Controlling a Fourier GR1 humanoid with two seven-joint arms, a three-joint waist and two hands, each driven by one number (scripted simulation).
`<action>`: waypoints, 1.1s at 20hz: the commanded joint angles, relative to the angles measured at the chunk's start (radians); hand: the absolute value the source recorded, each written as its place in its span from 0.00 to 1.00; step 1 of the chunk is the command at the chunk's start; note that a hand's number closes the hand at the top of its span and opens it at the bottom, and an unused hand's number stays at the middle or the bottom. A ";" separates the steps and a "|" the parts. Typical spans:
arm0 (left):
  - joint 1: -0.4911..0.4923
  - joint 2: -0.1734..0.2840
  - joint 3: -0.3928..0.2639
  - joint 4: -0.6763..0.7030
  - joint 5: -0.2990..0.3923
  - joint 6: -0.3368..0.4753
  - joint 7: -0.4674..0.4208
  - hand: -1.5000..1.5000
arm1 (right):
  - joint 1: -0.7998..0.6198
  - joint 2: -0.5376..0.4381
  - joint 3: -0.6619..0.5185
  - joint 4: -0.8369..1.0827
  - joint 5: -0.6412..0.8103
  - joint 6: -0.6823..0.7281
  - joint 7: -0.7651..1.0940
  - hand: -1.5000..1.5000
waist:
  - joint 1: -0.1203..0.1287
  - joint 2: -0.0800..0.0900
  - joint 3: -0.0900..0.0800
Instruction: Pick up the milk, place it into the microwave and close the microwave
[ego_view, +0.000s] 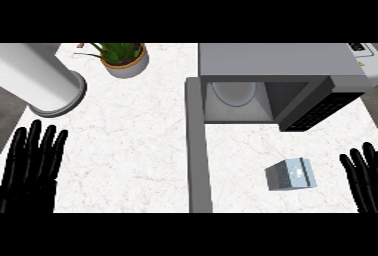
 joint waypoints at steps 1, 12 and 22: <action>0.129 -0.007 -0.087 -0.073 -0.019 -0.003 -0.044 0.00 | 0.089 0.015 0.004 0.040 -0.001 0.018 -0.100 0.00 | 0.001 0.000 0.001; 0.218 0.045 0.045 -0.003 0.100 -0.140 -0.170 0.00 | 0.020 0.027 -0.068 0.373 -0.044 0.045 -0.303 0.00 | 0.006 0.001 0.000; 0.356 0.045 0.013 0.037 0.080 -0.222 -0.299 0.00 | -0.050 0.028 -0.147 0.596 -0.039 -0.099 -0.415 0.00 | 0.008 0.002 0.000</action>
